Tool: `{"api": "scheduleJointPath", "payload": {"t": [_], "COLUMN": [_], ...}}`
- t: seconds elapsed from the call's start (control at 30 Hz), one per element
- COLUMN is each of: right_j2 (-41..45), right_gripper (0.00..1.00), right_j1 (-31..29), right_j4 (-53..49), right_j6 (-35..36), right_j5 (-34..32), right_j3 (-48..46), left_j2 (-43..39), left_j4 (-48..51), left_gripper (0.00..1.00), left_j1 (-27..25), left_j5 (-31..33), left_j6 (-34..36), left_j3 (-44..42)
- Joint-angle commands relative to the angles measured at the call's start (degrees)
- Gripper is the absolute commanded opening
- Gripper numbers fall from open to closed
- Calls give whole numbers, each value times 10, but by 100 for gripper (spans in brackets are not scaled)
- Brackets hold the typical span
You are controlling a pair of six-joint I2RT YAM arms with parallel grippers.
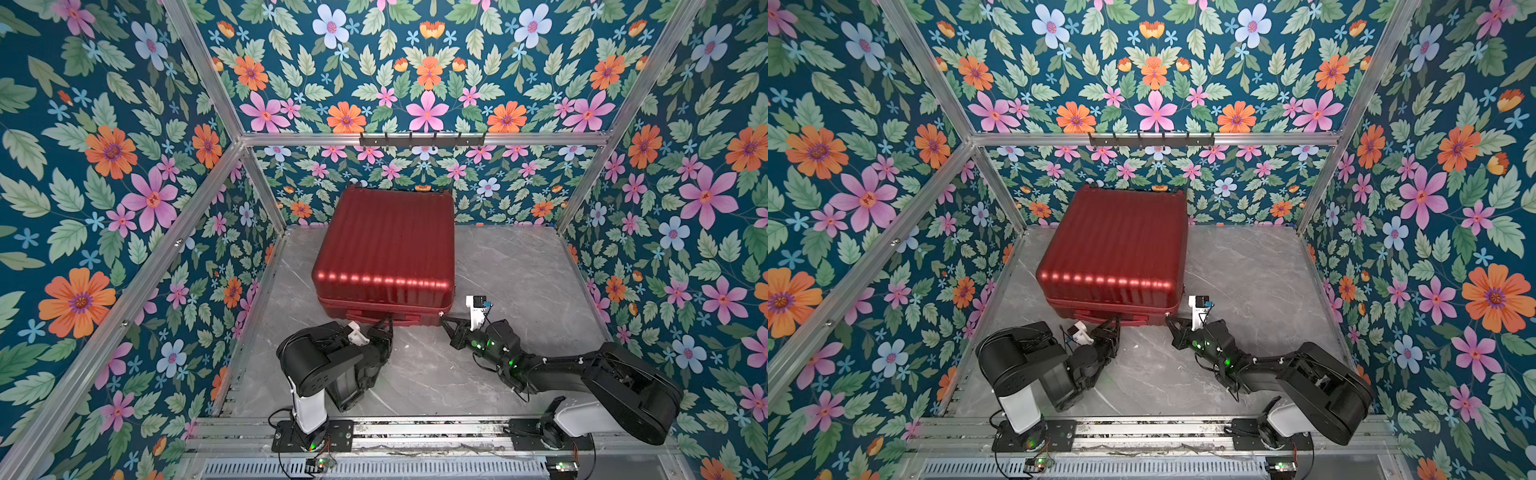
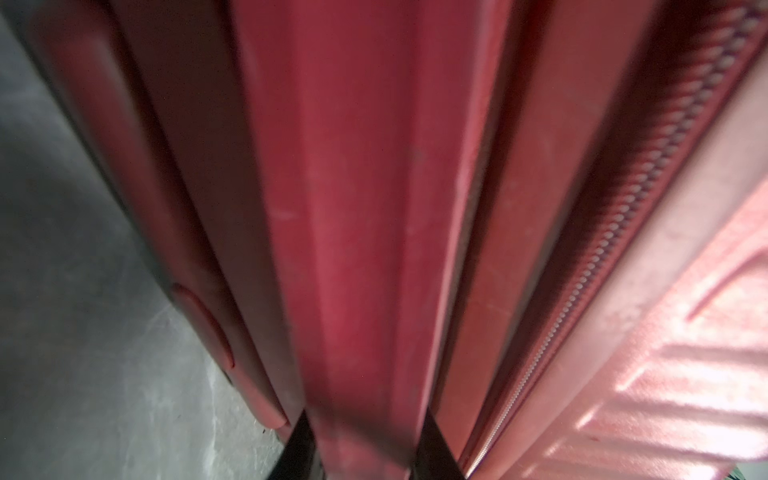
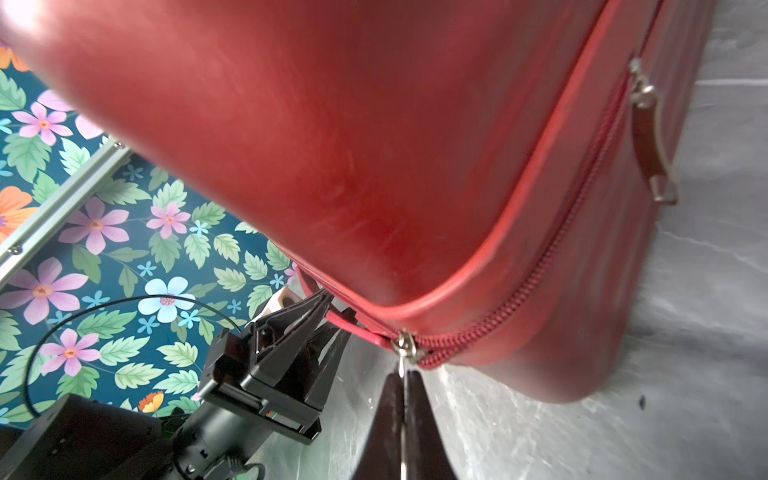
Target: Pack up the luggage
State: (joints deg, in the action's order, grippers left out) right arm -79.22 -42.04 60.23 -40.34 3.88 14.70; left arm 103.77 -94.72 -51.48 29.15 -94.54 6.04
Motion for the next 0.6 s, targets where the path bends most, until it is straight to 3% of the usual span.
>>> {"api": "scheduleJointPath", "payload": {"t": [0.0,0.57], "right_j2": [19,32], "right_gripper": [0,0], "right_j1": [8,103], "right_j4": [-50,-64], "right_j6": [0,-15], "right_j5": [-93,-21], "right_j3": [-7,-29], "left_j2": [-3,-43], "left_j4": [-3,30], "left_gripper": [0,0], "left_j1": [2,2], "left_j5": [55,43], "left_j6": [53,69], "left_j3": [-4,-13]}}
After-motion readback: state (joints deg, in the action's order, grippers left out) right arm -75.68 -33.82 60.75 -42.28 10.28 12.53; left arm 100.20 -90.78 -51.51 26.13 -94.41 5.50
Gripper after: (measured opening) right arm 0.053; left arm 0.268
